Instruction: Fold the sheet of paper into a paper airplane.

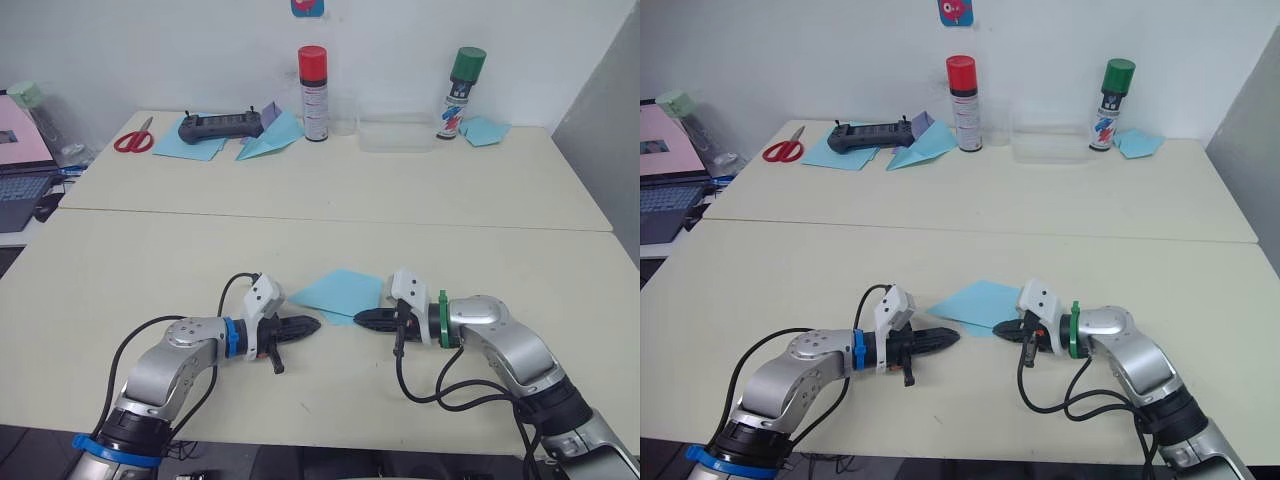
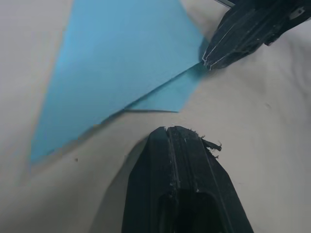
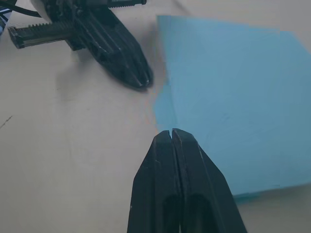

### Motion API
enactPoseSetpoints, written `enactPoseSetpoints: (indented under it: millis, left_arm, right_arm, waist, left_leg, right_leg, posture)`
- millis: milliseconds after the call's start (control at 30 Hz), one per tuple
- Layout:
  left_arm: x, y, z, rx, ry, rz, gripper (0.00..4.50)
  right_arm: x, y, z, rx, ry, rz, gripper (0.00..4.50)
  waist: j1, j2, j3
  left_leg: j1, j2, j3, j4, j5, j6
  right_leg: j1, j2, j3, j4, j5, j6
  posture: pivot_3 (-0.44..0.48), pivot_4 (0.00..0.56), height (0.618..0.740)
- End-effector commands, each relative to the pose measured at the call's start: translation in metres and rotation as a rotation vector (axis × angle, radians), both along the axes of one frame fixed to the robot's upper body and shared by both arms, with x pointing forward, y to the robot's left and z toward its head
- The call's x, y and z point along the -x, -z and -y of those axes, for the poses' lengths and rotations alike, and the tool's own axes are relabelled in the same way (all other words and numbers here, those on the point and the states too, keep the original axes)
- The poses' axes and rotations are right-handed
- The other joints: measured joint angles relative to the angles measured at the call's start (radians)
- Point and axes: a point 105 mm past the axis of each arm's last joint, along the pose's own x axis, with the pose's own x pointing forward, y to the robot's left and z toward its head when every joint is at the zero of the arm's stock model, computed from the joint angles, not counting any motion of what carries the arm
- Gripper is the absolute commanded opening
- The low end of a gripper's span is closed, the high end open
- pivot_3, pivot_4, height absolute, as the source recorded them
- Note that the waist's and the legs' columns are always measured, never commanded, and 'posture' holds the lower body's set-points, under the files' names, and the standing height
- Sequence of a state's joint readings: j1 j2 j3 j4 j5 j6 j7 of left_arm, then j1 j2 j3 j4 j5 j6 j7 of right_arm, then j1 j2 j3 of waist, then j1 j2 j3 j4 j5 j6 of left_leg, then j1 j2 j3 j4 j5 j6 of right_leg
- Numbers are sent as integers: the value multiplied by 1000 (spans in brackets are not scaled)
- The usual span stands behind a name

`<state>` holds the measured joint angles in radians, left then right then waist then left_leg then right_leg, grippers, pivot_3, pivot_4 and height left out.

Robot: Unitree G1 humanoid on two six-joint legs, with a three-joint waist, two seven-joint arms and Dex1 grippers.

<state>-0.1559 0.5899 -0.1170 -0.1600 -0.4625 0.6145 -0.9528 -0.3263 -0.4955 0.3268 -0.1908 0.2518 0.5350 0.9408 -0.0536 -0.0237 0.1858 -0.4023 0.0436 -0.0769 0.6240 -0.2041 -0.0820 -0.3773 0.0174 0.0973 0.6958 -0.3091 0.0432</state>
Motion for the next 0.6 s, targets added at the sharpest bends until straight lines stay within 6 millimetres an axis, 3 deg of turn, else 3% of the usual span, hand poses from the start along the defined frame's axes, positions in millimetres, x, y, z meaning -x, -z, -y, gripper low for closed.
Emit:
enactPoseSetpoints:
  millis: [33, 200, 267, 367, 467, 600]
  left_arm:
    - [-3, -12, -2, 17, -12, 10, 31]
    - [-1, -7, -4, -10, 6, -7, 31]
    - [4, -22, 1, 45, 45, -3, 31]
    - [1, -53, 3, 127, 73, 24, 31]
    - [2, -66, 1, 111, 98, 48, 31]
    - [0, -79, -4, 82, 120, 82, 31]
  right_arm:
    - [4, -11, -4, -39, -33, 23, 0]
    - [6, -33, -13, -169, -52, -8, 0]
    - [-3, -30, -13, -137, -23, 26, 0]
    - [1, -37, -21, -201, -51, 18, 0]
    - [3, -49, -24, -266, -56, 0, 0]
    - [-22, -43, -23, -222, 67, 73, 0]
  waist:
    - [0, 0, 0]
    - [-3, 0, 0]
    - [-3, 0, 0]
    - [-3, -1, 1]
    - [-3, -1, 1]
    - [-5, -1, 1]
  left_leg:
    - [0, 0, 0, 0, 0, 0]
    - [0, 0, 0, -1, 0, 0]
    - [0, 0, 0, -1, 0, 0]
    - [-1, 0, 0, 0, 0, 0]
    - [-2, 1, -1, -1, 0, 0]
    - [-3, 0, 0, -1, 0, 0]
  right_leg:
    - [0, 0, 0, 0, 0, 0]
    - [0, 0, 0, 0, 0, 0]
    - [0, 0, 0, 0, 0, 0]
    - [-1, 0, 0, 0, 0, 0]
    - [-2, 1, 0, 0, 0, 0]
    - [-2, 0, 0, -2, 0, 0]
  posture:
    - [0, 150, 740]
    - [0, 150, 740]
    - [0, 150, 740]
    - [0, 150, 740]
    - [0, 150, 740]
    - [0, 150, 740]
